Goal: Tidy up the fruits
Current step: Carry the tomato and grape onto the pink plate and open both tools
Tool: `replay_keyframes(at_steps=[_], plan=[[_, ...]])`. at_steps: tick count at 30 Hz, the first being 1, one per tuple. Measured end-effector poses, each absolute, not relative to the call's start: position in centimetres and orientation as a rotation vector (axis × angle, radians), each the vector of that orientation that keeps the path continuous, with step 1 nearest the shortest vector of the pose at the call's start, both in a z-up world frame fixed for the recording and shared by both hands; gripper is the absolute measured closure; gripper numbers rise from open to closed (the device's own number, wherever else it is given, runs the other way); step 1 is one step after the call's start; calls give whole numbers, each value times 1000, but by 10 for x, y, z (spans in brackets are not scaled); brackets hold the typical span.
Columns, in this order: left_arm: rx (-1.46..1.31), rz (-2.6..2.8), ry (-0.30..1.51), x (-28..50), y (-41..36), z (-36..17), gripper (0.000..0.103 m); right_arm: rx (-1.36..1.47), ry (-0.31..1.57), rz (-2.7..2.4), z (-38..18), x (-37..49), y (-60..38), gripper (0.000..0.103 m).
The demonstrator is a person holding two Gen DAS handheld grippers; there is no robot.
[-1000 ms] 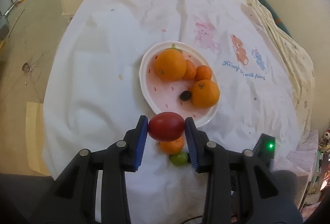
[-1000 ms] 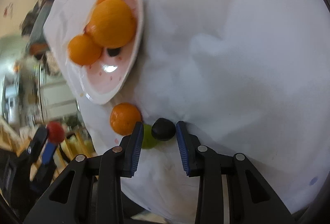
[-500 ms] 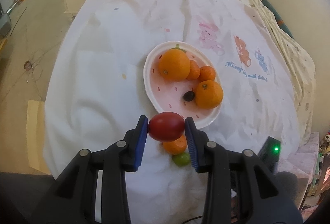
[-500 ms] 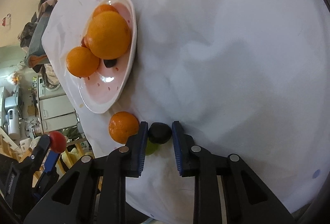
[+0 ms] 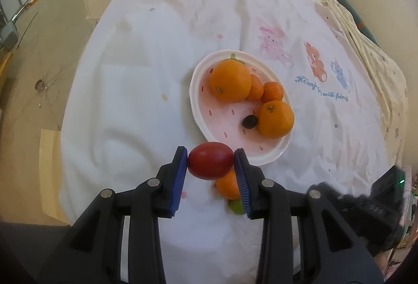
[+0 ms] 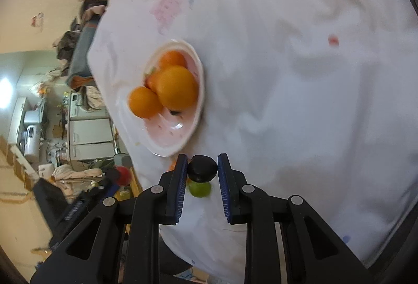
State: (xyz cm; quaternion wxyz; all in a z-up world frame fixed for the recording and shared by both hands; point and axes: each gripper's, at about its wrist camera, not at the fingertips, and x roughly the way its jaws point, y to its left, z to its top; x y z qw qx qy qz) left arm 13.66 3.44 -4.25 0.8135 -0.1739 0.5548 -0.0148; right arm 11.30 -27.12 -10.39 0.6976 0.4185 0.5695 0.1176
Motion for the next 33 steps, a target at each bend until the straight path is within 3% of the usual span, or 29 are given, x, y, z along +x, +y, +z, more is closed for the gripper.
replay_keyframes(at_steps=[15,33], plan=[[-196,-125,1121,169,5,-24,71,732,1161,459,-33,188,-271,78],[-128,-159,1213,220,-34,-82,70,598,1257,534,-69,264,-233,78]])
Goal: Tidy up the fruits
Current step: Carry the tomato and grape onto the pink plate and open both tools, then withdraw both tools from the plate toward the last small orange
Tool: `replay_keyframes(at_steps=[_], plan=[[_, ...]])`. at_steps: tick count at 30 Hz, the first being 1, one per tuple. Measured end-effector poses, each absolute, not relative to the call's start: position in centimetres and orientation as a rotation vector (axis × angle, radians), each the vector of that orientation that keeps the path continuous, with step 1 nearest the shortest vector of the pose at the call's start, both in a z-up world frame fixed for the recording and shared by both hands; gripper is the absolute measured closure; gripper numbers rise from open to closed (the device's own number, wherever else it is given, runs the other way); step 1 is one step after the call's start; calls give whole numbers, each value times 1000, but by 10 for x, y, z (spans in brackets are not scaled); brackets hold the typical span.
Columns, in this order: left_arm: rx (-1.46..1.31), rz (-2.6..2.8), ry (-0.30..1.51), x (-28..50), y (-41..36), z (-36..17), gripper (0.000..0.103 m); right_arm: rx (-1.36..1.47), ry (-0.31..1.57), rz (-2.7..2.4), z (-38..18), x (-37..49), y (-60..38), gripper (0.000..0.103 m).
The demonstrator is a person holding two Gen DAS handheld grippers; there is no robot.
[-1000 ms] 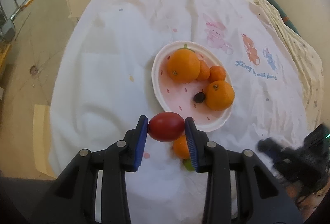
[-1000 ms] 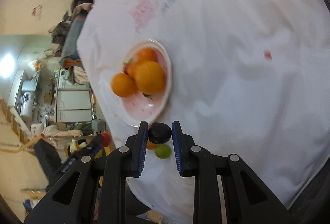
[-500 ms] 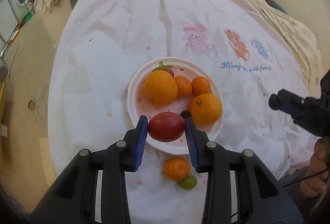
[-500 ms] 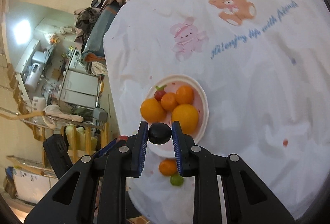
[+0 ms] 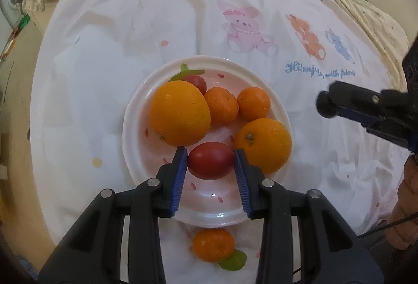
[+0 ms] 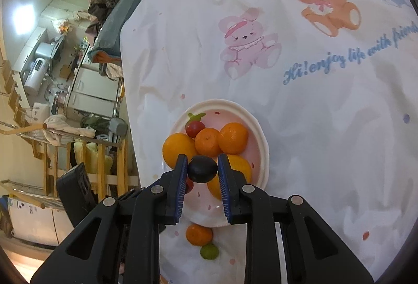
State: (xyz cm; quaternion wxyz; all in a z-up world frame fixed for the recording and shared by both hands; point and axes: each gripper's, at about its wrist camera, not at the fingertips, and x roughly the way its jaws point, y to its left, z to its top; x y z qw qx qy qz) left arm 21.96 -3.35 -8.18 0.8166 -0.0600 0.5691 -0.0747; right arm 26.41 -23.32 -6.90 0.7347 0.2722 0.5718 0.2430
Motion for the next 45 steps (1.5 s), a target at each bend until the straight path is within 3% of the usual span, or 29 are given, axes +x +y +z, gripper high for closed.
replay_keyframes(at_steps=[20,22,23,24,25,26,45], plan=[[-156,-144,1253,231,-38,-96,69,576,1332,605,-101,282,-196,75],[-166,-147,1269,233,-38,-98,65,596,1341,611,-103,282,-196,74],[-177,-154,1281,233,-38,-99,52,605,1349,609,-104,283,-197,73],[-181,-145,1286,233,-37,-99,40,612,1350,607,-104,283,-198,65],[-182,-137,1283,232,-37,-99,36,613,1346,599,-104,283,-199,48],[-184,-137,1277,231,-36,-98,33,617,1338,592,-103,283,-202,44],[-270,-52,1146,224,0,-59,33,585,1224,532,-73,271,-224,43]])
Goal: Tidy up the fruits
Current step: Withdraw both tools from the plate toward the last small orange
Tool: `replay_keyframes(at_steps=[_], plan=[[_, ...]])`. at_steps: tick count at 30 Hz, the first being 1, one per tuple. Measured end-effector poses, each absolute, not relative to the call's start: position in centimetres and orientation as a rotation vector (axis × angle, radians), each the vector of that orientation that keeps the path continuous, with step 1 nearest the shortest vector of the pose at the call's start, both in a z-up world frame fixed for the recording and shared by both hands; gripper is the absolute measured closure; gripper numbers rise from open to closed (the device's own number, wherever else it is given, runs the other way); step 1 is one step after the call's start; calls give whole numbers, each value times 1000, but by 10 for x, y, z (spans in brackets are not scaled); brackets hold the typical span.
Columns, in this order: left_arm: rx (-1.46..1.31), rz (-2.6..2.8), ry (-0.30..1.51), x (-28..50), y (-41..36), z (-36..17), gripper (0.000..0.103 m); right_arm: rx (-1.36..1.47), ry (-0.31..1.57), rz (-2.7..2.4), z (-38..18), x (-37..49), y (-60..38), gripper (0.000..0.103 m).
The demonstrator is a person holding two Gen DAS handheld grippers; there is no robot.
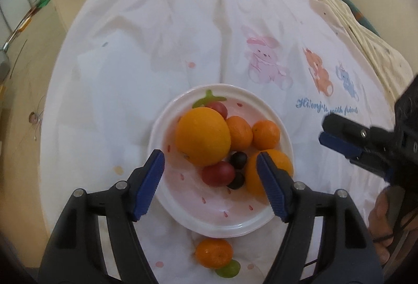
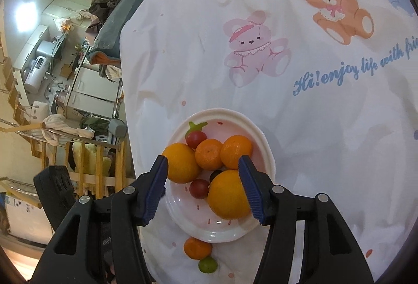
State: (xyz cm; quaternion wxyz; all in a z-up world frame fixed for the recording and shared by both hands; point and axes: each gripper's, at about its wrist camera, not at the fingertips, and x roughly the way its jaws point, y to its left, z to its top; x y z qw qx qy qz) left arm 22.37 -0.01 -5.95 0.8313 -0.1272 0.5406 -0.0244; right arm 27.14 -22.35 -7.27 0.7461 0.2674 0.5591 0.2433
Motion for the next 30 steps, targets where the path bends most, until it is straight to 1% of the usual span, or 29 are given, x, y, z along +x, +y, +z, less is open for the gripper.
replay_keyframes(at_steps=[10,17,30], plan=[[-243,-46,1116,197,4,-44,33,566,1184,513,-52,240,-228,43],[-169,-40,1091,180,1,-34,33,627,1175,464,-52,214,-249,41],[-163,-37,1123,140,6,-39,33,649,1170,426,-51,165,-262,41]])
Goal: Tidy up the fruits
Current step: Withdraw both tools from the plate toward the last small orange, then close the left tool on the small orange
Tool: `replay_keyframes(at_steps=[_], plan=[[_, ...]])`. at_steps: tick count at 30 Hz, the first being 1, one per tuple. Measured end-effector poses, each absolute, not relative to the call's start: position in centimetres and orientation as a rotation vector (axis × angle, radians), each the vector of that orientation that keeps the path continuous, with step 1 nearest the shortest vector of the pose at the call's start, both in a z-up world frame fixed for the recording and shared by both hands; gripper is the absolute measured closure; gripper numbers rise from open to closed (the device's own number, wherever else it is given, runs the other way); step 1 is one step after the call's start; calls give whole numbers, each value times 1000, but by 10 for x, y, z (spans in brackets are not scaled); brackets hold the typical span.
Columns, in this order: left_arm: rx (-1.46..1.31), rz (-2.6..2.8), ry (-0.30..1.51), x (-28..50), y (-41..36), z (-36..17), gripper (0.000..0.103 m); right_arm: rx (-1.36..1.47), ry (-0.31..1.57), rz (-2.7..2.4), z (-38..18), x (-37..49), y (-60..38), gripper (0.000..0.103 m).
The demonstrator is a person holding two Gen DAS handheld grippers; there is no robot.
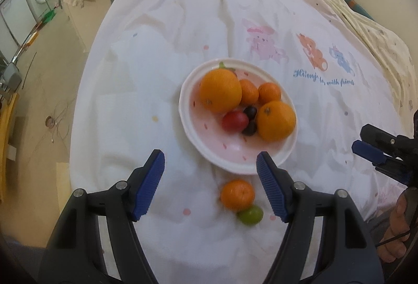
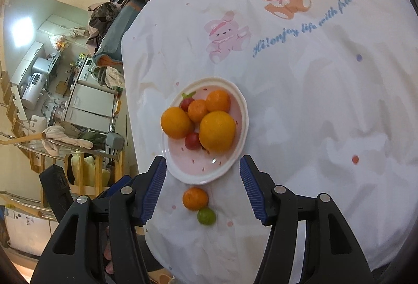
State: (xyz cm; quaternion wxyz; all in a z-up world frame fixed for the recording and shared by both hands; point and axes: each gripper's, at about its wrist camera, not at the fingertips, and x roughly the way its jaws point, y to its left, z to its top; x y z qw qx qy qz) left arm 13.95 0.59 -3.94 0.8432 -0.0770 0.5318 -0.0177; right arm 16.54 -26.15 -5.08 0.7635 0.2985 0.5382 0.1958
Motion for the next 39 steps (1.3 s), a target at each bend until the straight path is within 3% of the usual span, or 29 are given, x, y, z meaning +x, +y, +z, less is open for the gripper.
replay_keyframes(at_steps=[26,35,39], plan=[[-195,-43,1203,122,-1,-76,34,618,1248,288,-90,126,-265,39],[-155,-93,1296,136,-34,-106,38,623,1261,270,-96,129,-267,39],[-110,-96,1306,140,-45,-114,48,633,1263,260,-97,129,-270,39]])
